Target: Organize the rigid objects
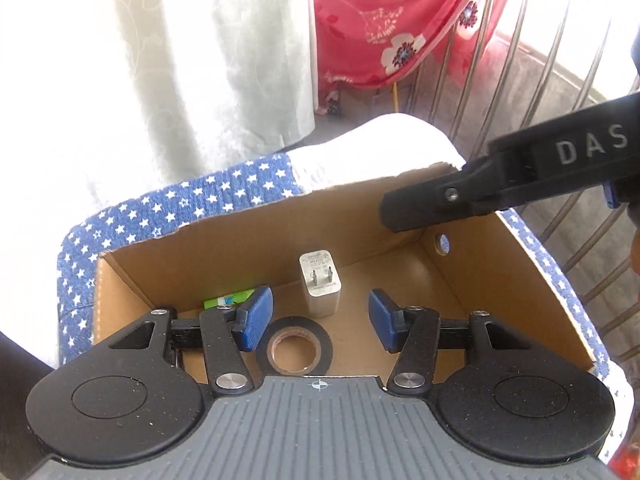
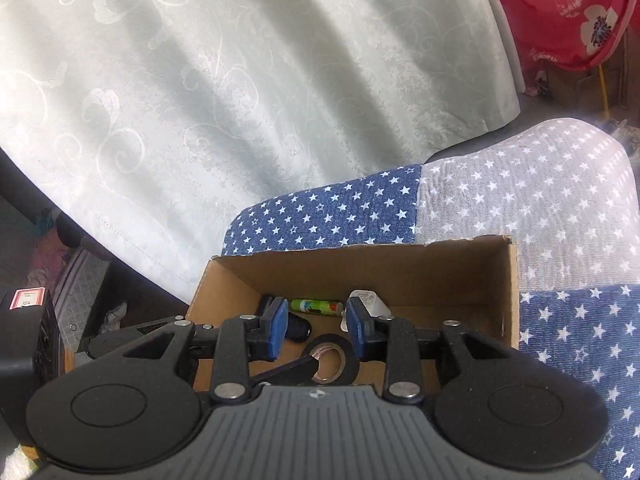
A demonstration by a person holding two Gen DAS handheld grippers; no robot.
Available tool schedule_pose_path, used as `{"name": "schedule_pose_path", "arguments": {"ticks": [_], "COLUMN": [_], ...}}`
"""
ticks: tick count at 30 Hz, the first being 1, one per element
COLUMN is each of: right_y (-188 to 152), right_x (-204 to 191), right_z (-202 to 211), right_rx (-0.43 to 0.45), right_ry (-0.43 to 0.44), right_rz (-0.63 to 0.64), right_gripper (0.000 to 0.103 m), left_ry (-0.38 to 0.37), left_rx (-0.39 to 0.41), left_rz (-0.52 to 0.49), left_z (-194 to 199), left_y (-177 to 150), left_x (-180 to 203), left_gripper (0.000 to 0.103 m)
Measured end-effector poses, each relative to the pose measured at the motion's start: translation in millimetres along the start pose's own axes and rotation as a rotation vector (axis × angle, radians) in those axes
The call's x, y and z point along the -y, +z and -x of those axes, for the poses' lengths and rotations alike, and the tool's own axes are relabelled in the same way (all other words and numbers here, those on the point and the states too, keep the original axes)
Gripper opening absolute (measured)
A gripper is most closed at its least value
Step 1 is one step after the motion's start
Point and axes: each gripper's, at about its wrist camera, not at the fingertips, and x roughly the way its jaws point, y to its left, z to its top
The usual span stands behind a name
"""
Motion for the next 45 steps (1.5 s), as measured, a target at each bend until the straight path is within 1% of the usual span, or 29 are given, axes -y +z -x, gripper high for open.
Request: {"name": "schedule_pose_path", "arguments": {"ticks": [2,3,4,5,6,7,8,9,11,13,14,15,18,19,21,23,25,29,31,37,39,43,45], "right_y": [-15,-23,-33,-43,-55,-67,-78,-89,-113,-135,-142,-153,-179,-187,-197,-206,-212,-217,-215,-211,-208,-202,-199], "right_x": [-7,-10,-15,-19,-24,-27,-30,-33,-37,-40,-40,-41,-40,-39,-37,-36,-38,-44,-48,-65,-68,-72,-72], "right_z": [32,45,61,74,88,98,107,113,123,127,127,126,122,119,110,99,89,70,64,49,43,31,26], "right_rx": [0.064,0.092,0.128,0.156,0.189,0.213,0.234,0.249,0.277,0.302,0.31,0.317,0.332,0.332,0.321,0.297,0.277,0.219,0.203,0.184,0.17,0.137,0.121], "right_ry": [0.025,0.033,0.042,0.047,0.052,0.057,0.064,0.074,0.1,0.121,0.127,0.133,0.128,0.128,0.136,0.135,0.114,0.079,0.06,-0.039,-0.066,-0.101,-0.11], "right_rz": [0.009,0.013,0.022,0.03,0.038,0.048,0.057,0.063,0.059,0.051,0.046,0.042,0.024,0.015,-0.005,-0.014,-0.008,0.012,0.036,0.149,0.178,0.212,0.218], "right_gripper": [0.035,0.037,0.038,0.043,0.048,0.051,0.056,0.06,0.065,0.067,0.069,0.072,0.075,0.077,0.087,0.091,0.091,0.091,0.091,0.092,0.091,0.091,0.091], "left_ry": [-0.014,-0.023,-0.031,-0.039,-0.052,-0.068,-0.082,-0.096,-0.104,-0.098,-0.091,-0.087,-0.076,-0.077,-0.087,-0.1,-0.084,-0.019,-0.01,-0.025,-0.023,-0.025,-0.029], "left_rx": [0.054,0.082,0.108,0.133,0.168,0.196,0.217,0.238,0.276,0.292,0.3,0.303,0.318,0.32,0.314,0.293,0.283,0.284,0.286,0.288,0.289,0.283,0.276], "left_rz": [-0.007,-0.005,-0.005,-0.007,-0.006,-0.013,-0.02,-0.028,-0.054,-0.08,-0.089,-0.098,-0.124,-0.131,-0.12,-0.126,-0.136,-0.166,-0.162,-0.132,-0.131,-0.119,-0.105], "left_z": [30,51,62,70,88,100,107,104,124,127,128,127,142,142,140,132,121,94,85,69,65,60,58], "left_y": [-18,-36,-43,-42,-48,-57,-63,-66,-89,-108,-118,-128,-157,-164,-176,-185,-189,-195,-194,-191,-190,-189,-187], "left_x": [-9,-39,-45,-36,-36,-39,-40,-39,-34,-30,-27,-25,-18,-16,-12,-4,3,18,20,20,20,19,17], "left_gripper": [0.054,0.054,0.055,0.055,0.055,0.056,0.058,0.061,0.063,0.065,0.065,0.068,0.073,0.074,0.075,0.075,0.075,0.075,0.074,0.074,0.071,0.069,0.066]}}
